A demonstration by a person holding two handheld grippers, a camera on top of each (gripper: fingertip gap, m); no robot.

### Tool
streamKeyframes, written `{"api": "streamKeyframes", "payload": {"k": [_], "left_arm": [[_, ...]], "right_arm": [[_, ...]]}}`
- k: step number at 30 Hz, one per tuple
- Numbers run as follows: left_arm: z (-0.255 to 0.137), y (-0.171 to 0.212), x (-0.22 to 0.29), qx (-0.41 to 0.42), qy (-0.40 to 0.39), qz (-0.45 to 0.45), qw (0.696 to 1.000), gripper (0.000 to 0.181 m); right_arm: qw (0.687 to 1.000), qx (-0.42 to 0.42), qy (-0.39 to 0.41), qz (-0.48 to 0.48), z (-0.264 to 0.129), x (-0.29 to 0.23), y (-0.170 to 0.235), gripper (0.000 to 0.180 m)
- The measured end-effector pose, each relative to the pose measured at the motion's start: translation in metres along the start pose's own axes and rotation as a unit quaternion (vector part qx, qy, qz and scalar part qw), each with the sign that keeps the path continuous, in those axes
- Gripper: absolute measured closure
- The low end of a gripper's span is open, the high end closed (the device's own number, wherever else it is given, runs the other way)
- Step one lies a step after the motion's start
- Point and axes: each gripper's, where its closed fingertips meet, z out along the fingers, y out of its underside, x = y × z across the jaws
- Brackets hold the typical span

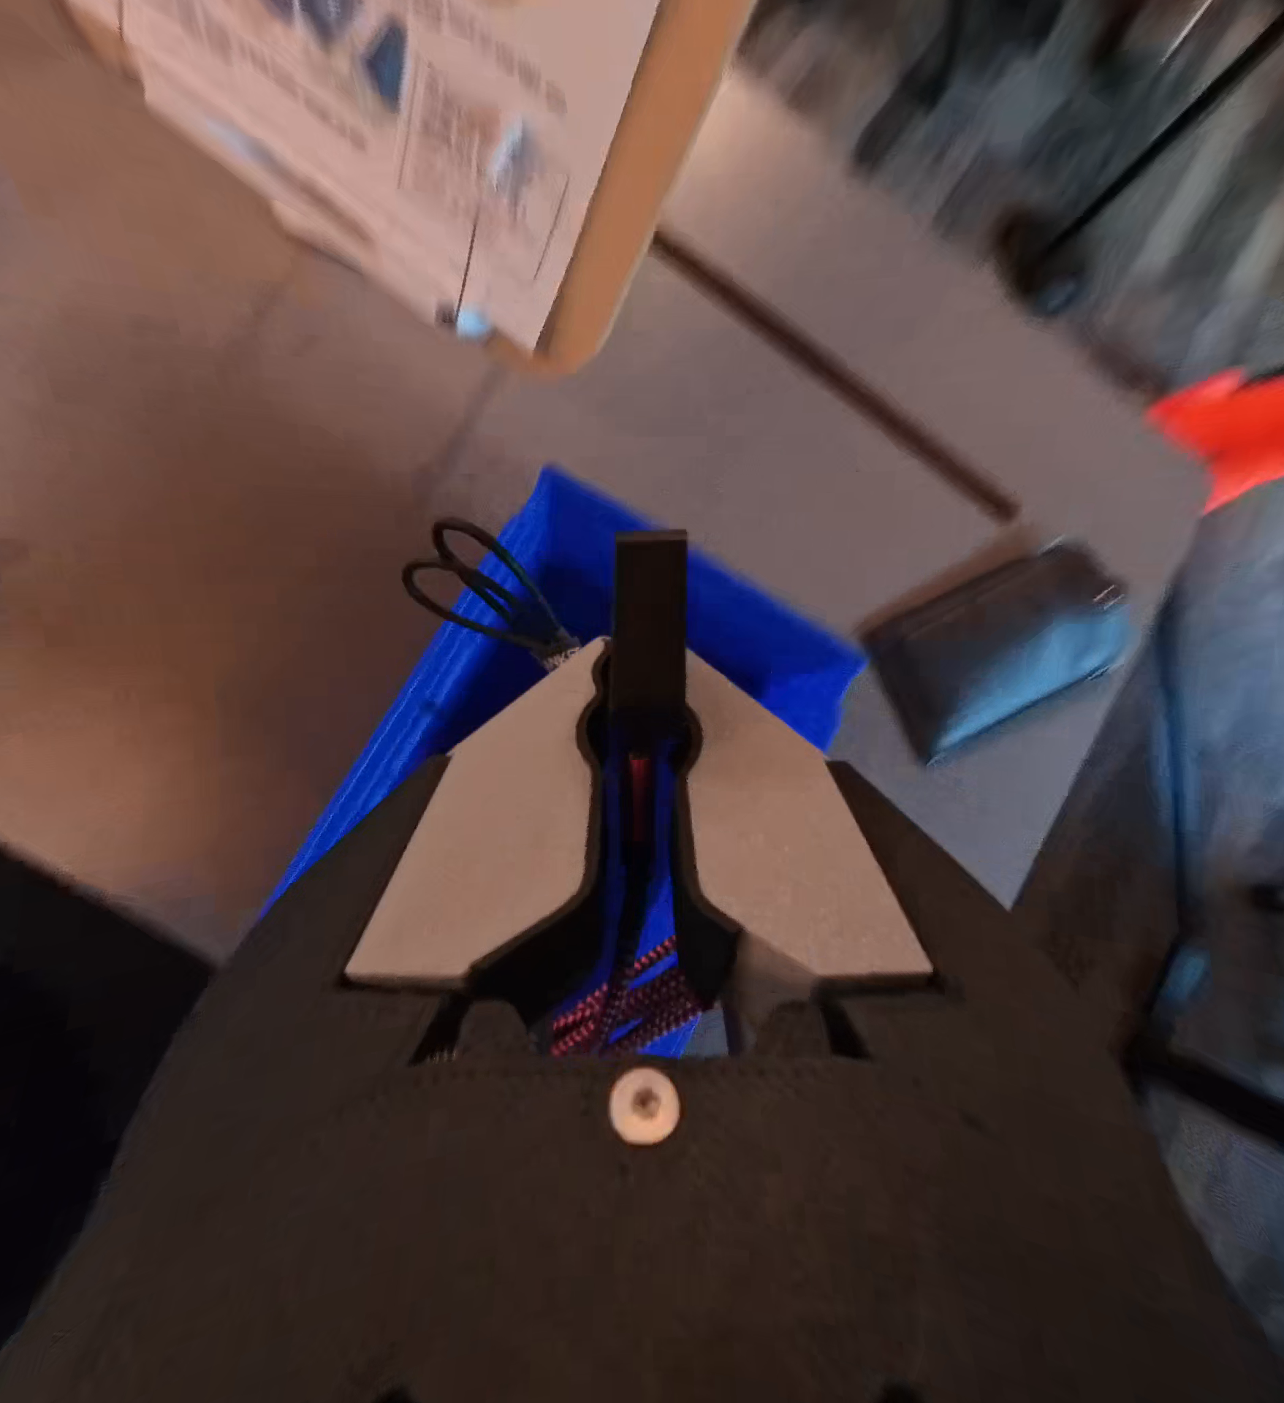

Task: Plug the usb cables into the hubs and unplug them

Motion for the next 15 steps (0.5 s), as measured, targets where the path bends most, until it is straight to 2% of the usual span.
{"api": "streamKeyframes", "payload": {"k": [2,4,7,9,11,13,15], "left_arm": [[0.0,0.001,0.0,-0.002,0.0,0.001,1.0,0.181],[0.001,0.001,0.0,-0.003,0.0,0.002,1.0,0.181],[0.002,0.002,0.0,-0.007,-0.001,0.005,1.0,0.181],[0.002,0.003,0.0,-0.01,-0.002,0.007,1.0,0.181],[0.002,0.003,0.0,-0.01,-0.002,0.008,1.0,0.181],[0.001,0.003,0.001,-0.008,-0.001,0.01,1.0,0.181],[0.001,0.003,0.002,-0.007,0.002,0.012,1.0,0.181]], "right_arm": [[0.996,-0.09,-0.007,0.024,0.022,0.009,0.02,0.171],[0.99,-0.135,0.013,0.042,0.049,0.025,0.027,0.171],[0.985,-0.137,-0.006,0.102,0.099,0.032,0.018,0.171],[0.978,-0.13,0.019,0.162,0.135,0.047,0.021,0.171],[0.967,-0.148,0.052,0.201,0.167,0.058,0.041,0.171],[0.966,-0.149,0.067,0.202,0.19,0.061,0.059,0.17],[0.974,-0.126,0.032,0.183,0.201,0.054,0.064,0.171]]}}
